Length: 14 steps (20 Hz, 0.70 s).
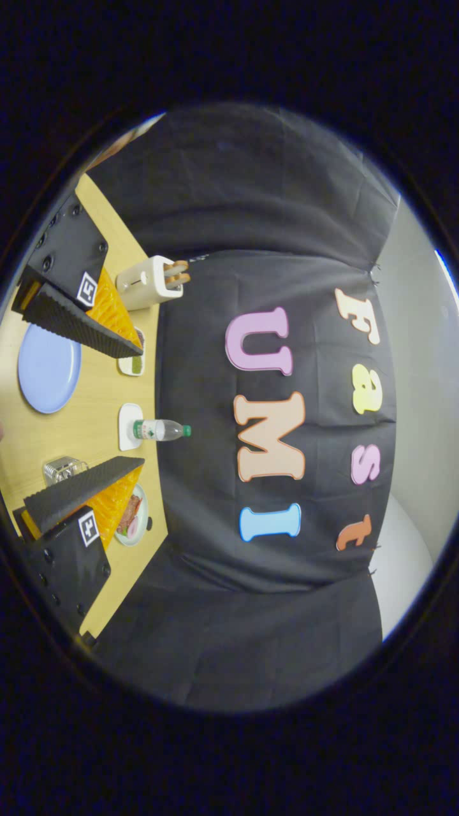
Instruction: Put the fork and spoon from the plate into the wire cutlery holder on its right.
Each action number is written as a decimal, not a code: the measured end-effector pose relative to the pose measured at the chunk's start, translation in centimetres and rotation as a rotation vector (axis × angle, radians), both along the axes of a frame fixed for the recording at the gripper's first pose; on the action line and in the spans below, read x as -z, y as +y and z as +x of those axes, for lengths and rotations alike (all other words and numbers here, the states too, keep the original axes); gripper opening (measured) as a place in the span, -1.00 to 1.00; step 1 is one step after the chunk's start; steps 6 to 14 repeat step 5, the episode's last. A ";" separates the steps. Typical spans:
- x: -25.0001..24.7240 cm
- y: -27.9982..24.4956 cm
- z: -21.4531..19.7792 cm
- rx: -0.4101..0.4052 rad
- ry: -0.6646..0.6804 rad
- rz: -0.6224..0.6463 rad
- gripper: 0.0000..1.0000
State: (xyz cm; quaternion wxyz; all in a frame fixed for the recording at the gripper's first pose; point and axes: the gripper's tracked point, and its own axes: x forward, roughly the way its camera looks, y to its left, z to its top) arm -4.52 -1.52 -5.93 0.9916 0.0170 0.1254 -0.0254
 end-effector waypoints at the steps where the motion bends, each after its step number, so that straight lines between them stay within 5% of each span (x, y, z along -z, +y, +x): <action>1: -0.7 -0.2 0.3 0.011 -0.023 0.003 0.98; 14: -2.0 -0.8 1.2 0.017 -0.058 -0.026 0.98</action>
